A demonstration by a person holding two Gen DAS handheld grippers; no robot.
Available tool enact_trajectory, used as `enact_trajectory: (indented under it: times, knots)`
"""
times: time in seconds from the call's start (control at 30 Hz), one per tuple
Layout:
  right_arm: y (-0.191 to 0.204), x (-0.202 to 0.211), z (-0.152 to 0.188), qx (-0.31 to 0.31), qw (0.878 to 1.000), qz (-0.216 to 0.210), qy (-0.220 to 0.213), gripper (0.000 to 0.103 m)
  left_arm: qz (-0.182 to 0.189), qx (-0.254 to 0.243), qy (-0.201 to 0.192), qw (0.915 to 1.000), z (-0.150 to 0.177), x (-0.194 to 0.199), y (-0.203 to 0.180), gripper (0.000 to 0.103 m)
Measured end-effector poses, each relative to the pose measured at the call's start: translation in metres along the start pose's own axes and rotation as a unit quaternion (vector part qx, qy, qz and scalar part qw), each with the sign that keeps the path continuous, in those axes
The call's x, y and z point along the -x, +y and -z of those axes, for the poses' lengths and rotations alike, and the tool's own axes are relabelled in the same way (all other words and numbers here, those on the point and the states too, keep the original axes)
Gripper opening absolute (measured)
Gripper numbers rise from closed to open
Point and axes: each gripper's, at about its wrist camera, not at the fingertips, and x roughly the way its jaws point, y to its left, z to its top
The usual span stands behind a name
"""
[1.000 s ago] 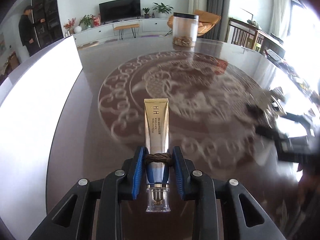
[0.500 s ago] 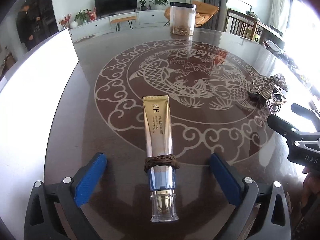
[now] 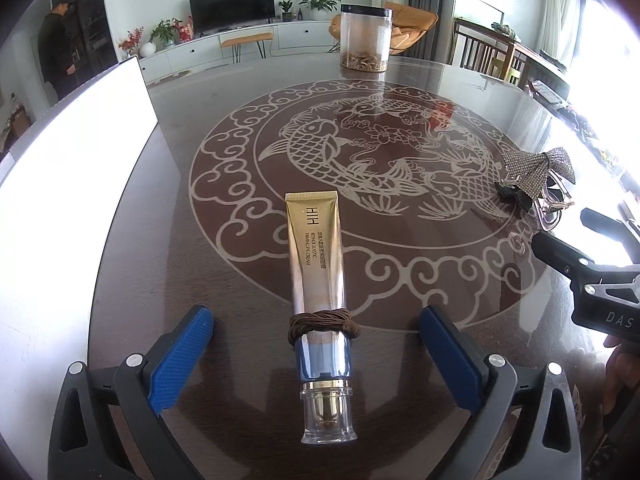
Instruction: Organize objects
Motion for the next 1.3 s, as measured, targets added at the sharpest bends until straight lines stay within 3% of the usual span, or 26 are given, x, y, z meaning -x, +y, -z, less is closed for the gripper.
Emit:
enact_trajectory:
  times: [1.0,1.07,1.17,1.23,1.3]
  knots:
    - [0.002,0.000,0.001,0.004,1.000,-0.004,-0.003,0.103,0.000,0.000,0.000,1.0000,0.000,0.000,-0.001,0.103]
    - [-0.002,0.003,0.001,-0.002,1.000,-0.015,-0.010,0.103,0.005,0.001,0.003,1.0000,0.000,-0.002,0.000,0.103]
    - [-0.024,0.014,0.000,-0.054,0.996,-0.074,-0.016,0.103,0.028,-0.026,0.039,0.9985,-0.005,-0.002,0.003,0.103]
    - [-0.053,0.024,0.002,-0.121,0.984,-0.130,-0.021,0.103,0.049,-0.028,0.051,0.9971,-0.007,0.000,0.008,0.103]
    - [-0.072,0.028,0.006,-0.158,0.976,-0.148,-0.019,0.103,0.069,-0.014,0.051,0.9962,-0.009,0.003,0.016,0.103]
